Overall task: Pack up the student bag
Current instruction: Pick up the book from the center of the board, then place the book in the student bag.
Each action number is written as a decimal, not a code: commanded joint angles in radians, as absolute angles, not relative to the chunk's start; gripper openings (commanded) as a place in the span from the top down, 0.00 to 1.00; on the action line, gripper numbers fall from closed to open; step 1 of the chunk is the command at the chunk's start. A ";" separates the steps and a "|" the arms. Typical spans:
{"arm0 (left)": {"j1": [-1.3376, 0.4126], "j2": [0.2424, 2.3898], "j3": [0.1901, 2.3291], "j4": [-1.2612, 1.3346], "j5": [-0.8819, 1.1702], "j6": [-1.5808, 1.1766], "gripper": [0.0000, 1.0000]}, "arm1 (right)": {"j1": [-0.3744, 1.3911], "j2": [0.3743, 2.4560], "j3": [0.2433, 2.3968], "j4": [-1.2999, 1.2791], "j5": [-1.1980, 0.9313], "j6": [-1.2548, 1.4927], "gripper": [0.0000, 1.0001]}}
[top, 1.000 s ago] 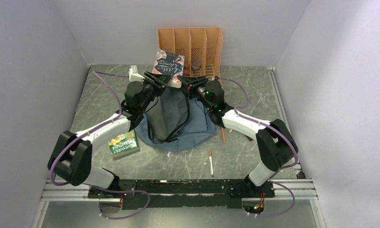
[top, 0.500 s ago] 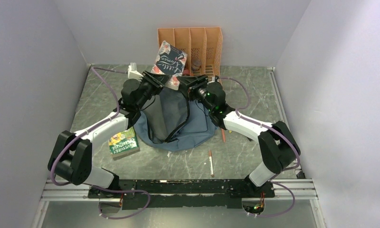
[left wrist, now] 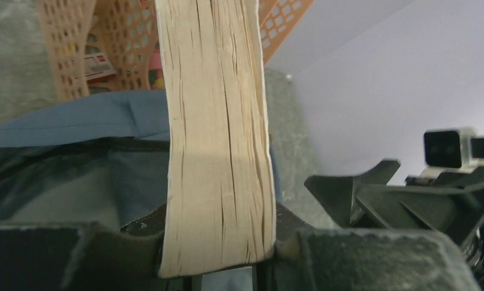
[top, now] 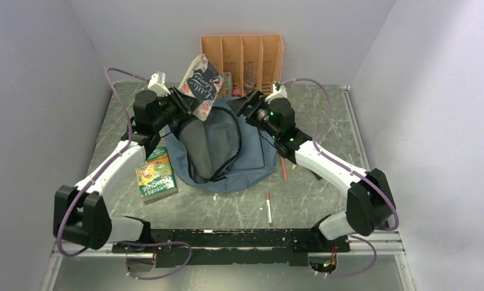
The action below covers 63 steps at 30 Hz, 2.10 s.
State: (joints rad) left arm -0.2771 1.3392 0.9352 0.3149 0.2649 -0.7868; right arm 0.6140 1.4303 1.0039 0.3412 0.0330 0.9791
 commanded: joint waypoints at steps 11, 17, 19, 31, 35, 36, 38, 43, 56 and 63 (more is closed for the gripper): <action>-0.259 1.031 1.075 -0.476 0.002 -0.385 0.95 | 0.609 1.634 1.242 -0.107 -0.098 0.396 0.12; -0.258 1.054 1.102 -0.572 -0.013 -0.348 0.95 | 0.609 1.700 1.272 -0.133 -0.201 0.400 0.15; -0.258 1.064 1.115 -0.586 0.007 -0.338 0.95 | 0.609 1.705 1.256 -0.100 -0.261 0.421 0.19; -0.256 1.077 1.180 -0.653 0.091 -0.283 0.95 | 0.609 1.662 1.198 -0.009 -0.242 0.479 0.71; -0.256 1.074 1.135 -0.659 0.167 -0.293 0.95 | 0.608 1.569 1.138 0.067 -0.192 0.507 0.90; -0.256 1.067 1.122 -0.655 0.181 -0.298 0.95 | 0.608 1.551 1.134 0.071 -0.180 0.510 0.95; -0.256 1.051 1.100 -0.641 0.208 -0.307 0.95 | 0.609 1.525 1.141 0.060 -0.161 0.507 1.00; -0.256 1.039 1.082 -0.646 0.264 -0.289 0.95 | 0.606 1.474 1.165 0.037 -0.162 0.493 1.00; -0.230 1.024 0.946 -0.537 0.502 -0.388 0.95 | 0.604 1.395 1.111 0.163 -0.267 0.474 1.00; -0.172 1.023 0.855 -0.384 0.672 -0.492 0.95 | 0.605 1.358 1.093 0.259 -0.365 0.483 1.00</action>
State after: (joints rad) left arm -0.2020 1.0454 0.8722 -0.5873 0.4927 -0.4084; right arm 0.6121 1.4014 1.0855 0.1005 -0.3000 0.4862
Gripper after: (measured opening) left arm 0.305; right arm 0.015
